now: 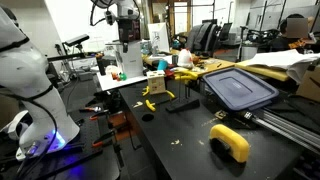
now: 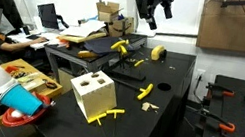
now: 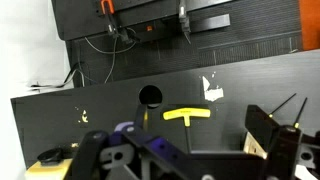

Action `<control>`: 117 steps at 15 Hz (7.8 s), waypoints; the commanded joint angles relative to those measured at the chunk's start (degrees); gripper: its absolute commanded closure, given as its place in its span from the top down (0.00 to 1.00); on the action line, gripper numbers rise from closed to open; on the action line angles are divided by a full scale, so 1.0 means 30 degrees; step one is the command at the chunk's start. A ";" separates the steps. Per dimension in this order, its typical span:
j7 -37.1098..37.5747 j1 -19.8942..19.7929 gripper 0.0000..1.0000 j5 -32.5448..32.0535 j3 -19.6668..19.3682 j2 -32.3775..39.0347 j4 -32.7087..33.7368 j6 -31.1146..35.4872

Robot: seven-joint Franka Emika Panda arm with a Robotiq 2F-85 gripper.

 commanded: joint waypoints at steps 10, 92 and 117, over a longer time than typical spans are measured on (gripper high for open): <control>0.0116 0.0635 1.00 -0.0122 -0.0586 0.0051 0.0028 -0.0028; 0.1561 0.5896 1.00 0.2502 -0.3343 1.4270 0.6044 1.1583; 0.0479 0.6858 1.00 -0.3340 -0.4529 1.2441 0.4229 1.4161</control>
